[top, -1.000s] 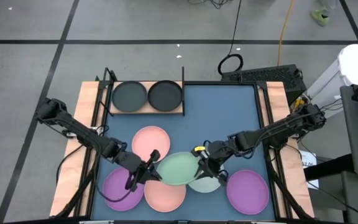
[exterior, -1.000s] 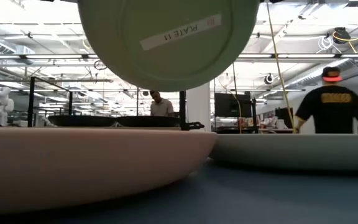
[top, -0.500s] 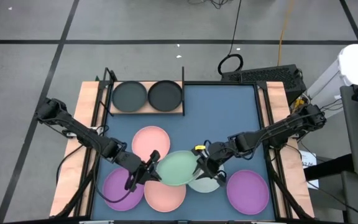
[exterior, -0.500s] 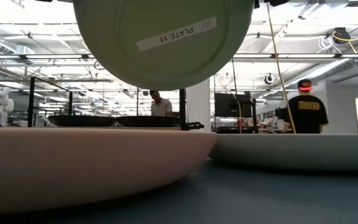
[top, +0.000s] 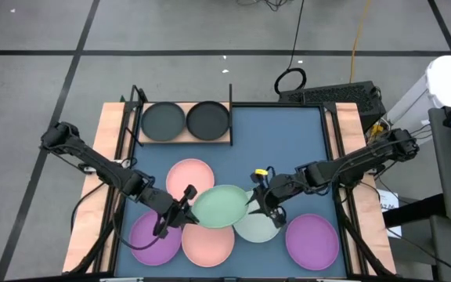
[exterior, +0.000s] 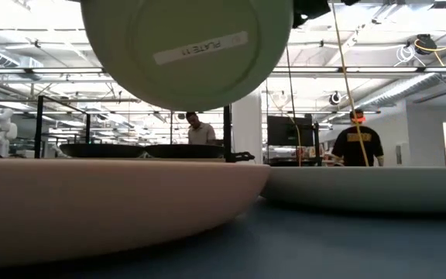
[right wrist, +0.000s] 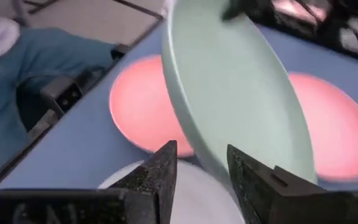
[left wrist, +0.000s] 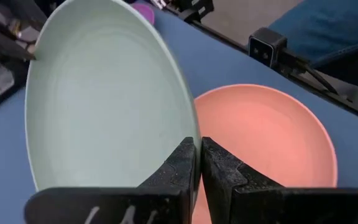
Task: Place and stack plates onto a shelf
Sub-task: Stack the light green plate on top of the left black plate on the shelf
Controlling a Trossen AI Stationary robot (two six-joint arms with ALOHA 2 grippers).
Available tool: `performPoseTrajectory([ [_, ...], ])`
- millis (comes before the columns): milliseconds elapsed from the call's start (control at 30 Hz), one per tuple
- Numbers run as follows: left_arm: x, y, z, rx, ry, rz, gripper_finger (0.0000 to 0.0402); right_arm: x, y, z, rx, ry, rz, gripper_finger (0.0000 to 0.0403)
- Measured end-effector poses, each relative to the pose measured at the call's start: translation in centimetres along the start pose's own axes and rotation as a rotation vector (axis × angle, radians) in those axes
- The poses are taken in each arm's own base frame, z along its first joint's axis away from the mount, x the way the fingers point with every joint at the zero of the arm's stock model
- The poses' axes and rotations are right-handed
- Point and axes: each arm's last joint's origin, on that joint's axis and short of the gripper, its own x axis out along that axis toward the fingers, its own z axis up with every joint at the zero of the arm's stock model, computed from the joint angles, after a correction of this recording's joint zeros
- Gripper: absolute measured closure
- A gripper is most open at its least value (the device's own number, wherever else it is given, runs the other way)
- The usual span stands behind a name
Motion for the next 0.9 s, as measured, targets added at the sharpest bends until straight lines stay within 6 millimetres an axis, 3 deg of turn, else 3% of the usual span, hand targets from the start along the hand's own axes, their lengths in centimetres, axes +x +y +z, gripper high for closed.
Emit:
performPoseTrajectory([
  [300,-1.3,-0.5,0.2,-0.075,0.004,-0.013,0.038,-1.4,-0.3,-0.7,0.088,0.091,-0.149,0.0277],
  [900,-4.7,-0.3,0.5,-0.103,0.016,0.134,0.0379,-1.6,-0.6,-1.3,0.107,0.154,-0.299,0.0277],
])
